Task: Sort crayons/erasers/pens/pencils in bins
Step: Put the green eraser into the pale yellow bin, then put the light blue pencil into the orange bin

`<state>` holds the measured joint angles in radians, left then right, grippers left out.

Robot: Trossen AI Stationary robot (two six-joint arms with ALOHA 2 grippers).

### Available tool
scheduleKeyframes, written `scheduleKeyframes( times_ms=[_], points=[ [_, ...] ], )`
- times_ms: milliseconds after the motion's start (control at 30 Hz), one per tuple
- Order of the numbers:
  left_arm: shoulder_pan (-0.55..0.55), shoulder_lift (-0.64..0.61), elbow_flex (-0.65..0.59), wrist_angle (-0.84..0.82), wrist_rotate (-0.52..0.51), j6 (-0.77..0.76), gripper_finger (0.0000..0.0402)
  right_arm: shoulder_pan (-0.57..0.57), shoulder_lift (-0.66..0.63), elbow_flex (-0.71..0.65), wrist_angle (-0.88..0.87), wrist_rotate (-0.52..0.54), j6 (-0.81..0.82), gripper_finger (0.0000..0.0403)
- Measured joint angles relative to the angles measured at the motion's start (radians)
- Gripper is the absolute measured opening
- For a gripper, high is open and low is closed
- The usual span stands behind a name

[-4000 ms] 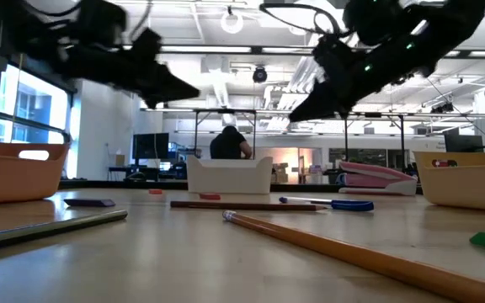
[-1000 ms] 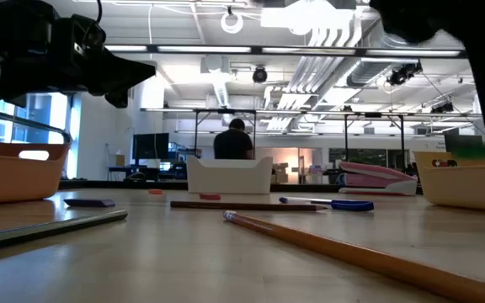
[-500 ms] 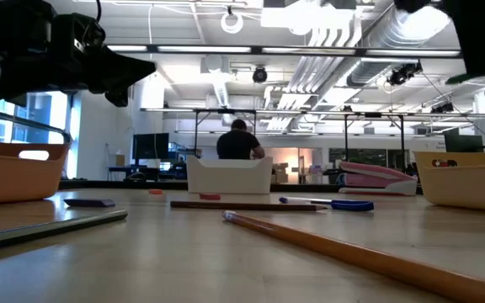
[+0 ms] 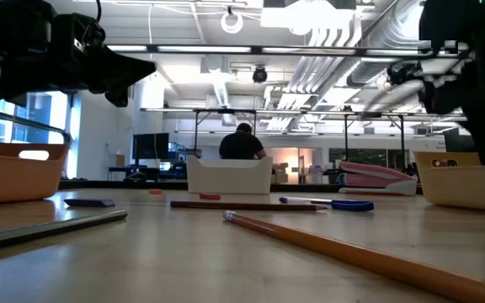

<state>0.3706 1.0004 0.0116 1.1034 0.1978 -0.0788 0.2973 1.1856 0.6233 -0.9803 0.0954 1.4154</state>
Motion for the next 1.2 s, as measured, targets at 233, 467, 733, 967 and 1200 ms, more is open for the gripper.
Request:
scheduleKeyframes(
  times_ms=[233,467,733,967,1200],
  points=[
    [0.000,0.000,0.000,0.000,0.000,-0.015,0.0000,-0.032,0.001,-0.122,0.117,0.005,0.039,0.0055],
    [0.000,0.000,0.000,-0.001,0.000,-0.024,0.0000,-0.032,0.001,-0.146,0.133,0.004,0.071,0.0060],
    [0.000,0.000,0.000,-0.003,0.000,-0.042,0.0000,-0.032,0.003,-0.092,0.041,0.026,0.043,0.0120],
    [0.000,0.000,0.000,-0.003,0.001,-0.026,0.0000,-0.008,0.003,0.078,-0.166,0.046,0.008,0.0137],
    [0.000,0.000,0.000,-0.007,0.001,-0.008,0.0000,0.182,0.003,0.265,-0.126,0.114,0.063,0.0038]
  ],
)
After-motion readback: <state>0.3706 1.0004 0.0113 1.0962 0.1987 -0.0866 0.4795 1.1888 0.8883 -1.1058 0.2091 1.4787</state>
